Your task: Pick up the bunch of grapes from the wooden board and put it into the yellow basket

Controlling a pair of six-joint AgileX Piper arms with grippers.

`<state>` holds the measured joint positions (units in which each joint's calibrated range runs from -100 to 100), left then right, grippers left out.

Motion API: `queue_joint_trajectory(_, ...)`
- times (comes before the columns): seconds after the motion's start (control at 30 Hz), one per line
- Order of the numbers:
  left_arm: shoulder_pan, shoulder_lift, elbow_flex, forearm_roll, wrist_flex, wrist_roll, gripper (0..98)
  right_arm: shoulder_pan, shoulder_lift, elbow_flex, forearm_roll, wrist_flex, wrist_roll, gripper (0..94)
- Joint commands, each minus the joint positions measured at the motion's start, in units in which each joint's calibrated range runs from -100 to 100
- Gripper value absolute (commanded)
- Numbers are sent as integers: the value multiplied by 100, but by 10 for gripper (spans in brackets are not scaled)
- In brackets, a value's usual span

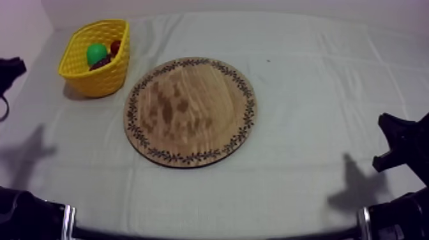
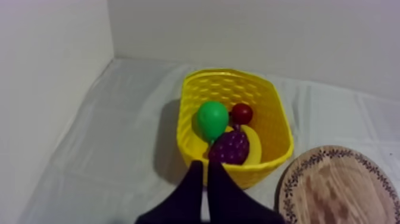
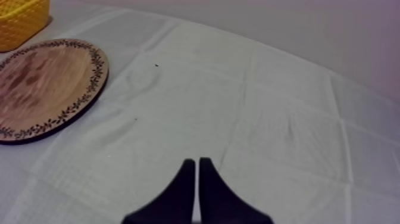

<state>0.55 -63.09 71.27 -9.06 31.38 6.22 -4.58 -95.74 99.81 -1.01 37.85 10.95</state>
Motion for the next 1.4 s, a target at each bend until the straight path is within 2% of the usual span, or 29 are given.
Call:
queue_joint_trajectory(0.0,-10,-1189,1147,-8,-216,-16,1,-2,-1,-3,1,-3,-2,4)
queue_joint_trajectory(0.3,-29,-2592,2465,-111,-655,-184,8,-2,-1,-3,1,-3,1,4)
queue_joint_trajectory(0.5,-42,-3107,2790,93,-818,-422,2,-2,-1,-3,1,-3,2,4)
queue_joint_trajectory(0.67,-113,-3488,2850,381,-471,-712,1,-2,-1,-3,1,-3,-2,4)
queue_joint_trajectory(0.77,-183,-3605,2858,488,-296,-832,1,-2,-1,-3,1,-3,-3,4)
queue_joint_trajectory(1.13,-255,-3664,2870,550,-183,-839,13,-2,-1,-3,1,-3,1,4)
queue_joint_trajectory(1.37,-268,-3665,2873,552,-174,-570,127,-2,-1,-3,1,-3,2,4)
